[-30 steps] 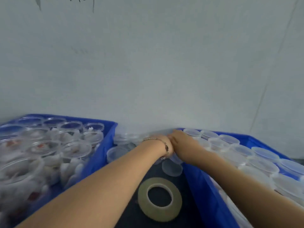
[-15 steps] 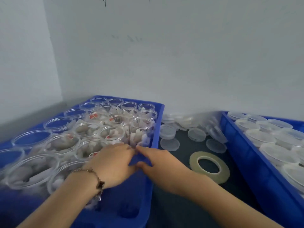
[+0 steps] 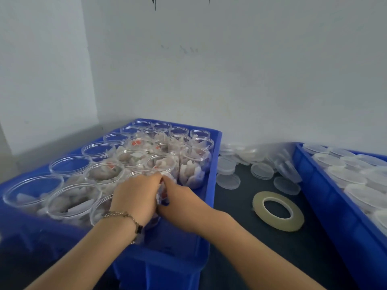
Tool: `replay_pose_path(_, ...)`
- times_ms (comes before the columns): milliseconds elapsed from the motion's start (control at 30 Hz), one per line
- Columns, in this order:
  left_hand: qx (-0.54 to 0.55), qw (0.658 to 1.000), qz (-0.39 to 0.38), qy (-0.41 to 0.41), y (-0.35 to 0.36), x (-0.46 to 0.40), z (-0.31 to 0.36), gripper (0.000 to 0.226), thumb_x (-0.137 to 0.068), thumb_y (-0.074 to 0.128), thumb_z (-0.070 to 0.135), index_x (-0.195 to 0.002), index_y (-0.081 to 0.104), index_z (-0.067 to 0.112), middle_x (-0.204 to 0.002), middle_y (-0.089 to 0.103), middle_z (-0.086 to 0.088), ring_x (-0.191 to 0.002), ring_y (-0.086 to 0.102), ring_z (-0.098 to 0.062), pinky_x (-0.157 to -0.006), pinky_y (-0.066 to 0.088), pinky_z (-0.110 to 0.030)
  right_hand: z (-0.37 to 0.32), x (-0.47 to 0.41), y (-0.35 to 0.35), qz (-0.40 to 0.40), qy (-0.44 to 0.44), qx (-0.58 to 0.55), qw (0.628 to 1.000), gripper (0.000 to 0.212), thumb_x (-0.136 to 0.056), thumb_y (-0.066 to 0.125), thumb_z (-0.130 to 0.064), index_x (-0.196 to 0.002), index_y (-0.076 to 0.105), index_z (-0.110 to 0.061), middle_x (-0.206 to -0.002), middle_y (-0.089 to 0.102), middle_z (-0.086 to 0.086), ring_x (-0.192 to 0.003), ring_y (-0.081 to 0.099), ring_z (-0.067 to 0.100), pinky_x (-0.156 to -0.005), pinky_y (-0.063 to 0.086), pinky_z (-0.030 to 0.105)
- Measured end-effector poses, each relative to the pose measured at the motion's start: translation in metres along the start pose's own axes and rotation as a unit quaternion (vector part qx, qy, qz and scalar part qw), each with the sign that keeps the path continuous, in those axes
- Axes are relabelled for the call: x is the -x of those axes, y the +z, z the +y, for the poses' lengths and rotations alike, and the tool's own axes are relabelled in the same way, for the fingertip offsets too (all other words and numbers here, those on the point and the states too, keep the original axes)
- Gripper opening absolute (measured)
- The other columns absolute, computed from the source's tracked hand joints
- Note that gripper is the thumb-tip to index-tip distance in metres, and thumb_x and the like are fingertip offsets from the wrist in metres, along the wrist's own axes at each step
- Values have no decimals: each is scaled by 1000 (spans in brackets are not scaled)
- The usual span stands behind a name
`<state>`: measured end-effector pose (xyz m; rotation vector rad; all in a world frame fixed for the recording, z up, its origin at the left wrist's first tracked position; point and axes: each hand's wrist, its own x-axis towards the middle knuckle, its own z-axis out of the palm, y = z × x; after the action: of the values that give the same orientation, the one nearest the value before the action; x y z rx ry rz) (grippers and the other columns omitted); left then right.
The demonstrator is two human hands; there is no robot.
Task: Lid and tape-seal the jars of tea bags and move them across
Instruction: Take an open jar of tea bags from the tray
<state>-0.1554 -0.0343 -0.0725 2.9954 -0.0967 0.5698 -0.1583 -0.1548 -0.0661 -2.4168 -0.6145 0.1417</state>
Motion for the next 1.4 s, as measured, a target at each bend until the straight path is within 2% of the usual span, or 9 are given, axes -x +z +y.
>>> replay_pose_path(133,68,997,43,13,-10,2,23,41,-86,49,10,-122,51,30,-91,65,5,-85,61,-15,-72,48,-27,7,5,-11,39,-13,-28,999,49,-89,50,-11,-134,31,-12,-95,58,5,-78,56,18,-61,43,28)
replay_pose_path(267,114,984,123,60,-45,8,72,45,-84,23,20,-121,49,24,-88,62,3,-83,60,-15,-74,48,-28,19,23,-35,140,-35,-86,986,83,-92,54,-17,-150,-6,-21,-114,58,9,-97,62,18,-77,46,24)
replay_pose_path(400,102,943,264,177,-83,10,123,43,-73,27,12,-89,66,8,-59,51,-2,-58,49,-21,-54,33,-25,27,47,-70,273,-43,-319,906,44,-90,49,-49,-128,29,-38,-72,64,-16,-71,61,-2,-66,47,12)
replay_pose_path(567,150,911,322,208,-66,3,171,27,-61,63,-4,-84,69,9,-57,61,-1,-67,60,-24,-65,48,-31,60,81,-98,438,16,-158,885,70,-67,44,-62,-134,32,-43,-96,64,-18,-88,62,-5,-76,51,22)
replay_pose_path(767,266,946,151,105,38,32,215,35,-64,79,13,-95,66,19,-94,68,1,-101,65,-17,-100,47,-44,139,106,-52,383,133,-110,907,46,-94,48,-19,-139,41,-27,-98,62,-15,-95,64,9,-71,43,10)
replay_pose_path(933,421,901,102,15,81,18,210,83,-74,79,22,-142,32,18,-152,27,-2,-143,17,-12,-110,19,-25,171,101,-38,333,151,-81,927,64,-89,61,-16,-143,33,-35,-100,65,-12,-89,60,-8,-72,45,7)
replay_pose_path(1033,563,819,66,-95,91,2,207,119,-62,87,34,-148,4,31,-154,22,3,-139,28,-12,-105,29,-22,174,91,-39,302,143,-94,938,79,-82,67,-11,-142,28,-44,-116,59,-16,-100,55,-10,-80,44,6)
replay_pose_path(1167,574,806,87,-115,113,-10,204,122,-54,90,36,-145,8,39,-147,37,3,-130,42,-13,-100,44,-31,190,89,-50,238,136,-143,951,103,-80,65,3,-138,2,-54,-121,50,-28,-103,51,-19,-79,49,11)
replay_pose_path(1400,600,785,124,-93,142,-4,202,110,-52,87,34,-144,28,22,-135,41,10,-122,41,-5,-95,35,-20,224,47,-82,180,198,123,956,61,-97,49,-20,-148,20,-36,-146,41,-6,-118,52,13,-94,46,31)
